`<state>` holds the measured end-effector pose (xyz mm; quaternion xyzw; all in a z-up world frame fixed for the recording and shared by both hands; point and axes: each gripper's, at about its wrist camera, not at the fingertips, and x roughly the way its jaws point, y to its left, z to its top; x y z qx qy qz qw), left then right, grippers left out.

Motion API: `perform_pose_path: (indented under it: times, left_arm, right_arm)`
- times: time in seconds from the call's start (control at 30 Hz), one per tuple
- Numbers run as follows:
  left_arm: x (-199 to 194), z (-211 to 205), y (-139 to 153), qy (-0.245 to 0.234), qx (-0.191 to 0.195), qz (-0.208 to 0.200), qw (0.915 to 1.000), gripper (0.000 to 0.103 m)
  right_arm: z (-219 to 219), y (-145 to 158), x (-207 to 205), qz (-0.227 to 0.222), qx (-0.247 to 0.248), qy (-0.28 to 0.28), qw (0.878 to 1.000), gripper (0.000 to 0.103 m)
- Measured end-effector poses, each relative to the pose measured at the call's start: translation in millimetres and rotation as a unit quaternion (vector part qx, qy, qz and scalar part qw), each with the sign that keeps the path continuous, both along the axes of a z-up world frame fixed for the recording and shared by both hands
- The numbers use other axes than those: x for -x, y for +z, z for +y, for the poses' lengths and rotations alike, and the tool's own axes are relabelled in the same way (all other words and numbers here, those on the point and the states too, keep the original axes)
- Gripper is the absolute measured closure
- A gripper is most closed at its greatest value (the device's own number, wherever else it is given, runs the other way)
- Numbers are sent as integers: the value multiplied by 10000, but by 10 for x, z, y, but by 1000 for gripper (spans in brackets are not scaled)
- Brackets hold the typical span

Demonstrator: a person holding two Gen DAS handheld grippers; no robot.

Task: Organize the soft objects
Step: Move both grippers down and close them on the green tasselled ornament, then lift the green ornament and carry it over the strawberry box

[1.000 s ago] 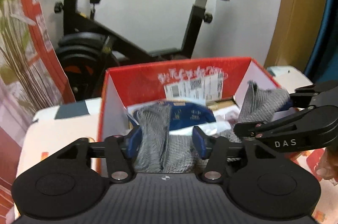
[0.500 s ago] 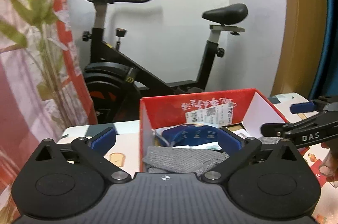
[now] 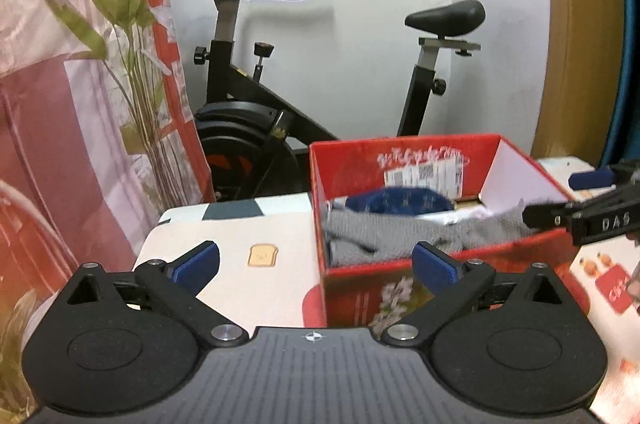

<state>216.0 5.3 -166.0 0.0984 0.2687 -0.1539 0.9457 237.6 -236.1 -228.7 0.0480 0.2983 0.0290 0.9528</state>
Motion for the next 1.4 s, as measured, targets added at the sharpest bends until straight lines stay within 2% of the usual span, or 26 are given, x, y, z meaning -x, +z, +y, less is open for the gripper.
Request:
perform_pose_path:
  times: [0.23,0.4,0.6,0.67,0.83,1.0,1.1,1.17,1.23,1.3,1.33,1.4]
  left_arm:
    - [36,203,-160,57,240,299,9993,0]
    - [101,393,-237,202,434,368,9982,0]
    - [123,531,-463,252,526,630,9963,2]
    - [96,577,-559,287,564,749,9952,5]
    - [-38,648,-806,259,804,1120,9901,24]
    - [-220,637,-1102,130,1232,1627,9789,24]
    - [-288,612,-1215,48,1465,1775,9732,25]
    - [-318,597,-1249,-75,1632,1816,9697,30]
    - [-343,570,-1282,-151,1711,1867,9673,43]
    - [-374,551,-1322,-209,1767,1947,9646,47]
    - [-384,539,-1348,-237,1784,1993,9633,48]
    - [-373,522,-1381,-292,1846,2013,9615,51]
  right_arm:
    - [225,7,169,-123,-109,142,9998,1]
    - [373,-60,337,55,-351,176,9992,3]
    - [629,-260,453,228,-390,441,9980,6]
    - [718,-355,427,365,-377,567,9970,10]
    - [968,-669,248,704,-431,902,9925,20]
    - [1271,-975,-14,937,-256,1243,9875,23]
    - [1429,-1072,-122,933,-34,1477,9846,24]
    - [1509,-1106,-172,895,85,1625,9826,25]
    - [1570,-1118,-224,843,185,1776,9803,28]
    - [1624,-1130,-255,801,268,1921,9777,39]
    - [1643,-1132,-267,803,274,1996,9762,40]
    - [1669,-1116,-274,814,253,2123,9735,52]
